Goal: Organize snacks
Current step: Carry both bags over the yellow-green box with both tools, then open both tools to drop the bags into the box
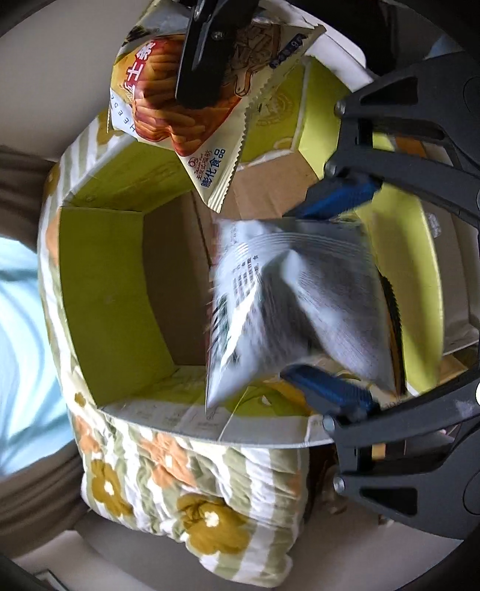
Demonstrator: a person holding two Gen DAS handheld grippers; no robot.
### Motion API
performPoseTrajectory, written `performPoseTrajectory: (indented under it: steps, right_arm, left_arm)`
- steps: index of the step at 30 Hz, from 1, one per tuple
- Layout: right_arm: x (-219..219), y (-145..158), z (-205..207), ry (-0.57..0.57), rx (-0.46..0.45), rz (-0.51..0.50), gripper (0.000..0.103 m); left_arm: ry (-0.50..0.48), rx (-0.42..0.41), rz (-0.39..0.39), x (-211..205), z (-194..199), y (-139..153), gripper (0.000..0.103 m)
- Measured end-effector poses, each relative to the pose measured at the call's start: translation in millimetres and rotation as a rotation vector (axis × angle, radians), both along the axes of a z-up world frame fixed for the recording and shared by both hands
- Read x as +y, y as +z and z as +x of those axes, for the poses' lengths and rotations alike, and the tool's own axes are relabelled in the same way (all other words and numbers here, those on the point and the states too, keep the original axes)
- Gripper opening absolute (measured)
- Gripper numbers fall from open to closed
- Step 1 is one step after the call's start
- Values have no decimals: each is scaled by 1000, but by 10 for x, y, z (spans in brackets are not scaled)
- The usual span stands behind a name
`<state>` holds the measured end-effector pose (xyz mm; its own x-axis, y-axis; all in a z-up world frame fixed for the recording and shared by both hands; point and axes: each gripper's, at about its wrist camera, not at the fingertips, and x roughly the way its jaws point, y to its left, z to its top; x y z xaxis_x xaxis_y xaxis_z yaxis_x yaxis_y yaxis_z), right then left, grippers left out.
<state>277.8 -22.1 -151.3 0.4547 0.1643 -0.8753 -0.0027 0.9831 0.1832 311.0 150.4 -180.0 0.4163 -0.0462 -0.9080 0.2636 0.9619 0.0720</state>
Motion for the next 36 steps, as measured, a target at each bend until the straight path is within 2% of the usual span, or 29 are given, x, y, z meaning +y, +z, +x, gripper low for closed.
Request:
performPoseTrajectory:
  steps: [1, 2, 12, 17, 20, 25, 26, 27, 28, 30, 36]
  right_arm:
    - [-3, -21, 11, -2, 7, -2, 67]
    - [0, -31, 17, -3, 11, -5, 67]
    - [134, -40, 84, 87, 4, -40, 69]
    - [266, 41, 159, 182, -29, -92, 69]
    - [308, 5, 251, 229, -15, -82, 69]
    - [375, -156, 331, 274, 32, -107, 70]
    - [390, -199, 340, 284, 48, -119, 71]
    - [405, -237, 343, 295, 64, -127, 77]
    - [417, -285, 346, 311, 87, -134, 90]
    - [428, -327, 320, 330, 99, -142, 103]
    - [367, -355, 192, 326, 76, -156, 103]
  left_arm:
    - [-1, -6, 17, -2, 0, -13, 95]
    - [-2, -20, 28, -9, -6, -13, 96]
    - [79, -33, -8, 211, -94, 61, 96]
    - [183, -49, -17, 451, -225, 164, 96]
    - [230, -38, -42, 594, -297, 164, 96]
    - [270, -39, -10, 727, -364, 170, 96]
    - [272, -38, -14, 741, -371, 175, 96]
    - [274, -38, -23, 751, -382, 182, 96]
    - [276, -39, -29, 754, -389, 188, 96]
    - [273, -41, -37, 737, -397, 191, 96]
    - [267, -30, -45, 685, -395, 163, 96]
